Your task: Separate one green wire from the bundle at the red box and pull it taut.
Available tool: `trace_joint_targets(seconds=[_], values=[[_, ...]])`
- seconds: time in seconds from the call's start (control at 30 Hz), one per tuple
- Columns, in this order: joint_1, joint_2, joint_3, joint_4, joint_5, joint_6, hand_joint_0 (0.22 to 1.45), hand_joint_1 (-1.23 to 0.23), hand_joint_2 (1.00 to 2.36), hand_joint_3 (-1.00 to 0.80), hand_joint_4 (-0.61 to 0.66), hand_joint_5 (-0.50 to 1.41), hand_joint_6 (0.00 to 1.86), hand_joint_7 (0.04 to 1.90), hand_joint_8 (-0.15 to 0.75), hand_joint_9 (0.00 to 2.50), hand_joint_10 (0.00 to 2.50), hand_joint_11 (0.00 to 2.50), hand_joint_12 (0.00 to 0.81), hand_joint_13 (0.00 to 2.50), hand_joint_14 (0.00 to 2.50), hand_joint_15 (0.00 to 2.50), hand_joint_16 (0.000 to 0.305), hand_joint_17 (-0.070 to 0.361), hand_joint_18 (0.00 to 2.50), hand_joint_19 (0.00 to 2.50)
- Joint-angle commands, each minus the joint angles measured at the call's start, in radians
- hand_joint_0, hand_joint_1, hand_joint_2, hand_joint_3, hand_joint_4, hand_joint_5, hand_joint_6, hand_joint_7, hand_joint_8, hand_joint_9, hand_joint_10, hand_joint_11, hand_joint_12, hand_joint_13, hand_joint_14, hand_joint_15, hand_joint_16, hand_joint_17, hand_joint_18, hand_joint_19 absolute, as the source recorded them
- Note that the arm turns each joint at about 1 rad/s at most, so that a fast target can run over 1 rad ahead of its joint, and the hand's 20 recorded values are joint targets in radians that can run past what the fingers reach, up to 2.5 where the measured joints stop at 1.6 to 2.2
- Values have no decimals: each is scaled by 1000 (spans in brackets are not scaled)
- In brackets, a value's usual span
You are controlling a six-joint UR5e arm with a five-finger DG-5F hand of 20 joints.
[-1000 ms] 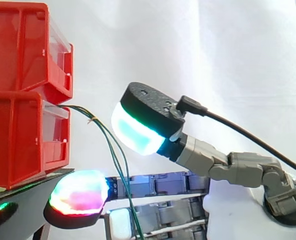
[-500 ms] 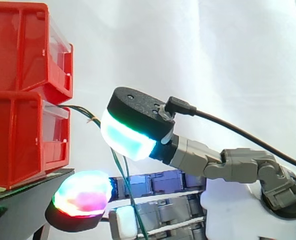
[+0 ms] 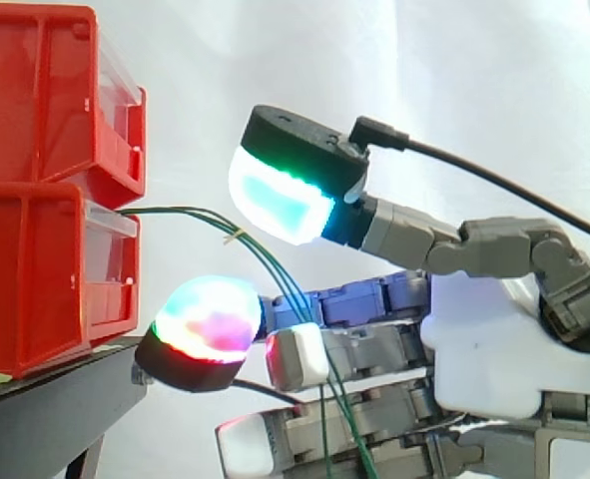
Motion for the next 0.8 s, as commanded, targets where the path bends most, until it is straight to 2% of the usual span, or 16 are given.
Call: trace_joint_targets(seconds=[0.0,0.3,0.43,0.5,0.63,0.77], values=[[0,11,3,-23,1,0,583,-569,1001,-488,110,-142,564,1191,255,1337,22,973,381,1131,21,499,50,113,822,460],[-2,11,38,-64,1,-3,609,-583,1008,-408,112,-155,653,1092,256,1340,22,968,381,1130,21,504,50,112,826,464],[-3,11,56,-106,-4,6,617,-600,1012,-355,109,-170,716,1025,263,1337,23,975,382,1130,19,508,50,112,827,463],[-3,12,66,-138,-2,29,617,-606,1014,-325,101,-182,760,958,265,1326,21,993,387,1130,19,504,50,112,828,463],[0,15,66,-166,1,47,611,-634,1020,-222,108,-207,851,928,271,1290,23,1018,388,1116,21,507,50,113,829,464],[0,15,66,-187,1,63,613,-646,1019,-209,105,-209,863,913,273,1273,24,1034,388,1109,19,513,51,114,827,464]])
